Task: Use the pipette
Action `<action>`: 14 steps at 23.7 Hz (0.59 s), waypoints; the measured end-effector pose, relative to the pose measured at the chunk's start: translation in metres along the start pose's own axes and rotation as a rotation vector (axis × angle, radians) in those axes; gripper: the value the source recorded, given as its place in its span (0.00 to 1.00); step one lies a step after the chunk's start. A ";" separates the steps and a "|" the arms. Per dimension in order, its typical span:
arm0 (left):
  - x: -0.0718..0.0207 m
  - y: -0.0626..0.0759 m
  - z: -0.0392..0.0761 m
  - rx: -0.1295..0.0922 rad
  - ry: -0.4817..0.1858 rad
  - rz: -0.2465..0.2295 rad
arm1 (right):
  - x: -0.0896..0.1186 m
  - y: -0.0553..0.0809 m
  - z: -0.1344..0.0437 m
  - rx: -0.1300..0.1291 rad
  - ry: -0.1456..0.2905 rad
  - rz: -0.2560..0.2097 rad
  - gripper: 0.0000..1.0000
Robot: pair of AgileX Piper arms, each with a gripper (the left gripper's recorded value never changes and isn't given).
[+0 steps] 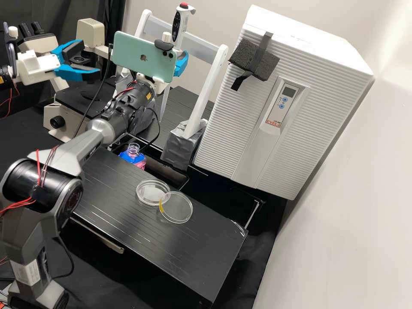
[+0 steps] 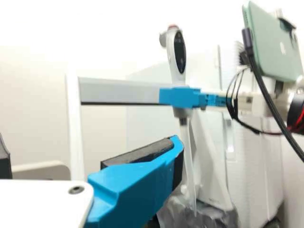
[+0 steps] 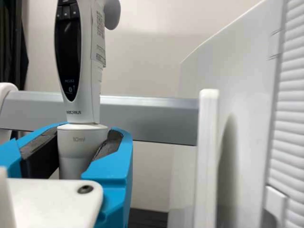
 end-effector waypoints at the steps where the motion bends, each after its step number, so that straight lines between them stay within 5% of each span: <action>1: 0.0006 0.002 -0.001 -0.002 0.001 0.005 | 0.002 0.000 -0.001 0.006 -0.003 -0.014 0.00; 4: 0.0007 0.002 -0.002 -0.003 0.005 0.003 | 0.014 -0.002 -0.005 0.044 -0.004 -0.075 0.00; 9: 0.0007 0.002 -0.002 -0.006 0.007 0.001 | 0.025 -0.005 -0.005 0.089 -0.028 -0.116 0.00; 14: 0.0007 0.002 -0.002 -0.006 0.007 0.001 | 0.026 -0.006 -0.004 0.103 -0.044 -0.129 0.00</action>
